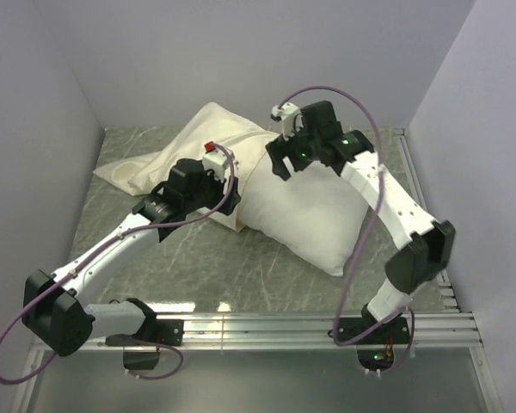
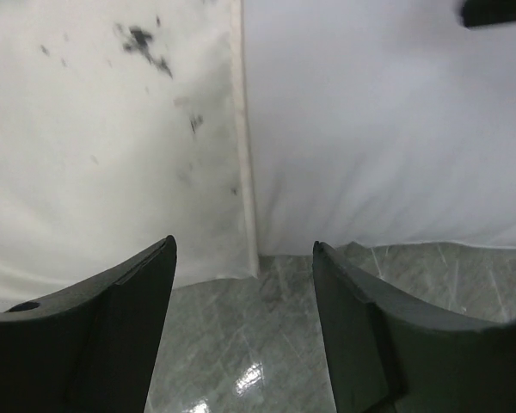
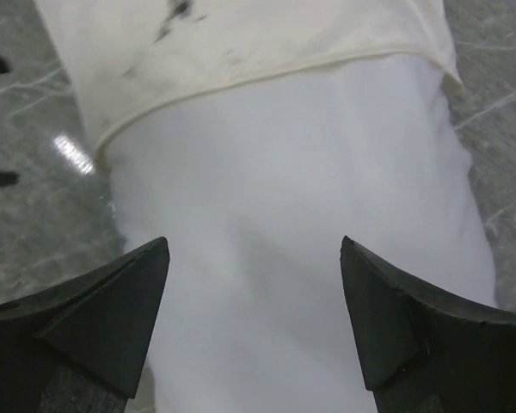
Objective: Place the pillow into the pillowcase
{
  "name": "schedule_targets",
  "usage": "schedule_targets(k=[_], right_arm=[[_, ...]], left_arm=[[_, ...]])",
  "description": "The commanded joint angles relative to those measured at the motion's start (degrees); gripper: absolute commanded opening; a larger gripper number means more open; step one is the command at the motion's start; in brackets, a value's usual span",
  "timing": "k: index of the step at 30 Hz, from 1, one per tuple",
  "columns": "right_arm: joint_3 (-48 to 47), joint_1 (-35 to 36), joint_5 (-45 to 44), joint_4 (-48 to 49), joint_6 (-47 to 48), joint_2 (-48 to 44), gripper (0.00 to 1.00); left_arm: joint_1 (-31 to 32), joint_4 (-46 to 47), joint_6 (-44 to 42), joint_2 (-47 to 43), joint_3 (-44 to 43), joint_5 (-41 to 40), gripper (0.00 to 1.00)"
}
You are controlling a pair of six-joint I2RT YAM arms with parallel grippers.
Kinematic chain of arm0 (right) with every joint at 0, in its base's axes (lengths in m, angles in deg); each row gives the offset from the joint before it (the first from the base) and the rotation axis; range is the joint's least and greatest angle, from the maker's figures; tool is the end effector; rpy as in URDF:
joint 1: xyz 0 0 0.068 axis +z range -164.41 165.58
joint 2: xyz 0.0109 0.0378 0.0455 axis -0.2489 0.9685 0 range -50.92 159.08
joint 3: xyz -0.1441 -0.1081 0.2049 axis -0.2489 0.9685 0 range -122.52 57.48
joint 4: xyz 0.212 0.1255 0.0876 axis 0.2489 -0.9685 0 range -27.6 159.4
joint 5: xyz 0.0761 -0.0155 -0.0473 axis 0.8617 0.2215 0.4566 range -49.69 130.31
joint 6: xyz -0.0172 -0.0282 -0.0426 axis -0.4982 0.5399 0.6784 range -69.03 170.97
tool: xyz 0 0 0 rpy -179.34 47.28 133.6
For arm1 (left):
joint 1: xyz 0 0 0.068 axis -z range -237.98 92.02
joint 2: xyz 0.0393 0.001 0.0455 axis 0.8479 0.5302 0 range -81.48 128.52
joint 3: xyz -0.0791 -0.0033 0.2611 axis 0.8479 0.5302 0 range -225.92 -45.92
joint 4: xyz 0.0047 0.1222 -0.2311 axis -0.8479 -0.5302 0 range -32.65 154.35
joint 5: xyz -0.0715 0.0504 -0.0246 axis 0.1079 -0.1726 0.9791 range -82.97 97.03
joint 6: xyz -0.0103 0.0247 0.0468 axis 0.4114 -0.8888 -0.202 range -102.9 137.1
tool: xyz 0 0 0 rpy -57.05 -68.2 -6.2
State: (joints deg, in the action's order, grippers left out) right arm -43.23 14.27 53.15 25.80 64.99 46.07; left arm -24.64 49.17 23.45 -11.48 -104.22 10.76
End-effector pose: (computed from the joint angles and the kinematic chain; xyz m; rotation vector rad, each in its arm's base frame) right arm 0.3262 0.1873 0.3817 -0.9388 2.0728 0.3892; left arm 0.2321 -0.1556 0.3212 0.5246 2.0082 -0.4964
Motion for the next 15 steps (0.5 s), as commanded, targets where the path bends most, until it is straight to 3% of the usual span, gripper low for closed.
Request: schedule_targets(k=[1,6,12,15], right_arm=[[7.78,-0.03,5.26,-2.47,4.17,-11.61,0.87],[23.16,0.14,4.22,1.23,1.63,-17.36,0.84],[28.46,0.23,1.31,5.79,-0.39,-14.12,0.83],[27.67,0.23,0.61,7.73,-2.42,-9.73,0.70]], left_arm=[[1.11,5.06,1.21,1.46,-2.08,-1.36,0.70],[2.60,5.25,0.51,5.32,-4.00,-3.55,0.70],[2.96,4.54,-0.46,11.65,-7.88,-5.66,0.67],[2.96,4.72,0.50,14.11,-8.23,-7.50,0.57]])
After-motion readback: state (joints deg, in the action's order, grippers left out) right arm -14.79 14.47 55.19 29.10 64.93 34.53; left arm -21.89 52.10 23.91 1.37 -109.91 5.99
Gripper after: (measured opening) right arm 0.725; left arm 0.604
